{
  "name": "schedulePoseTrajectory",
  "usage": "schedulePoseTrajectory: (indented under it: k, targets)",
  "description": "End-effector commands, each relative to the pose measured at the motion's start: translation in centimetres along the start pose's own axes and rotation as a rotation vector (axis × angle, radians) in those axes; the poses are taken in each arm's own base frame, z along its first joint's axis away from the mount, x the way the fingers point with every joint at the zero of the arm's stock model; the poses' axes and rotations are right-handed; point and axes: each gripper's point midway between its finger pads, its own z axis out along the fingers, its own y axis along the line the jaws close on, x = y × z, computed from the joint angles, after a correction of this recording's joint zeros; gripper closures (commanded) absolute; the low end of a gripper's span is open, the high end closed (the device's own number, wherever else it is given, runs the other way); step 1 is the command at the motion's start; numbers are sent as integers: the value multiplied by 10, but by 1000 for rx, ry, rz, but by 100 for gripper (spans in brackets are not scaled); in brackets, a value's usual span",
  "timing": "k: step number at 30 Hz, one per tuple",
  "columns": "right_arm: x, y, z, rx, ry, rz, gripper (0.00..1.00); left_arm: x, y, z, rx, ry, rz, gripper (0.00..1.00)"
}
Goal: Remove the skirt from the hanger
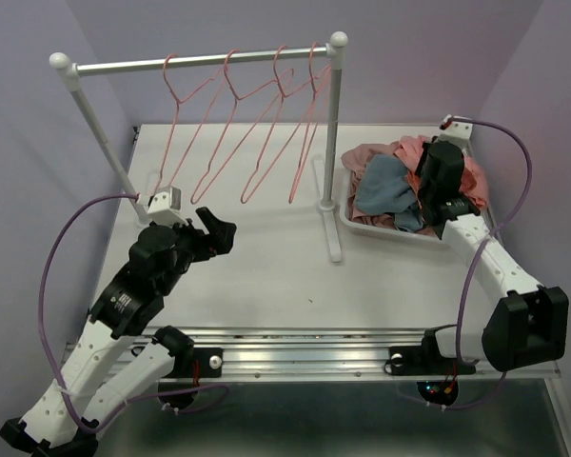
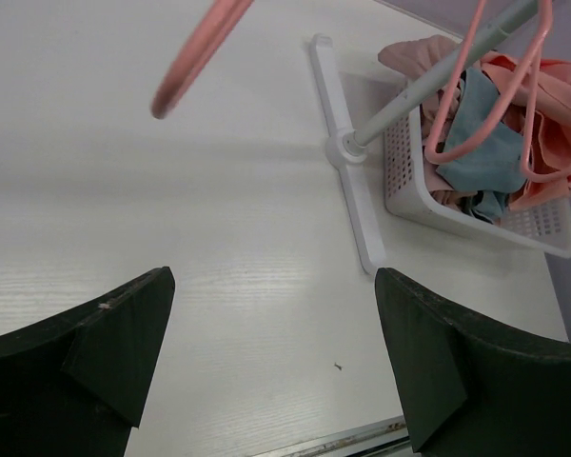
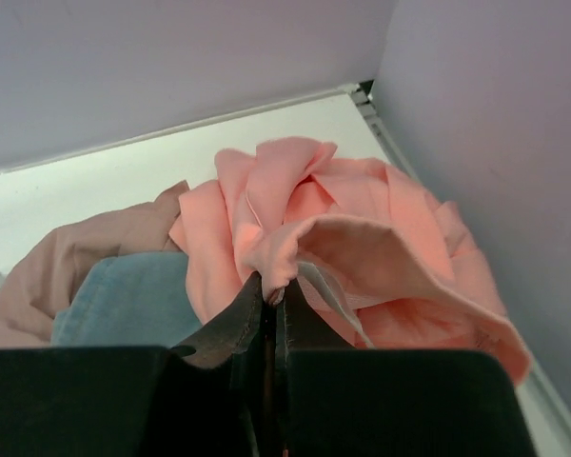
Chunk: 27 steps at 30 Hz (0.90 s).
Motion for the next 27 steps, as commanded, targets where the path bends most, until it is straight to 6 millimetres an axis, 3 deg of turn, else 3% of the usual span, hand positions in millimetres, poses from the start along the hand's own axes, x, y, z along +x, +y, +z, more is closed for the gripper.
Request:
schedulePoseTrajectory:
  k: [1,2,5,6,9,10,13,15,16,19,20,21,22,23,24,26,27]
  targets:
    - [57,5,1,40,126,145,98,-1,0,0,6,-19,-20,1]
    - [88,9,-1,19,191,134,96,-1,0,-2,9,-24,-24,1]
    - [150,36,-6,-75,373,190,95,0,1,-3,16,-28,-29,1]
    - [188,45,-8,-91,476,183,95,0,0,-4,18,-29,-29,1]
    - [251,59,-28,-114,705,229,97,1,2,-5,13,-24,-32,1]
    - [282,69,-43,-150,811,272,97,2,2,-5,13,-23,-37,1]
    - [317,72,-64,-170,911,285,89,1,4,-5,-1,-28,-40,1]
    - [316,69,-64,-160,901,273,84,-2,4,-6,-9,-30,-40,1]
    - [306,64,-62,-138,871,268,82,-3,4,-7,-12,-31,-40,1]
    - [269,60,-51,-127,792,248,58,-9,7,-10,-42,-41,-56,1]
    - [245,60,-49,-145,741,252,42,-7,12,-11,-68,-31,-60,1]
    - [218,64,-41,-154,688,270,35,-10,16,-12,-101,-45,-85,1]
    - [206,61,-43,-149,680,264,29,-10,20,-13,-127,-46,-100,1]
    - [189,61,-43,-157,653,270,9,-3,29,-14,-172,-24,-103,1]
    - [153,63,-41,-185,584,284,0,-1,37,-14,-214,-22,-110,1]
    - [131,57,-49,-194,555,284,0,13,50,-17,-281,17,-134,1]
    - [109,52,-57,-203,514,297,0,18,58,-17,-316,25,-139,1]
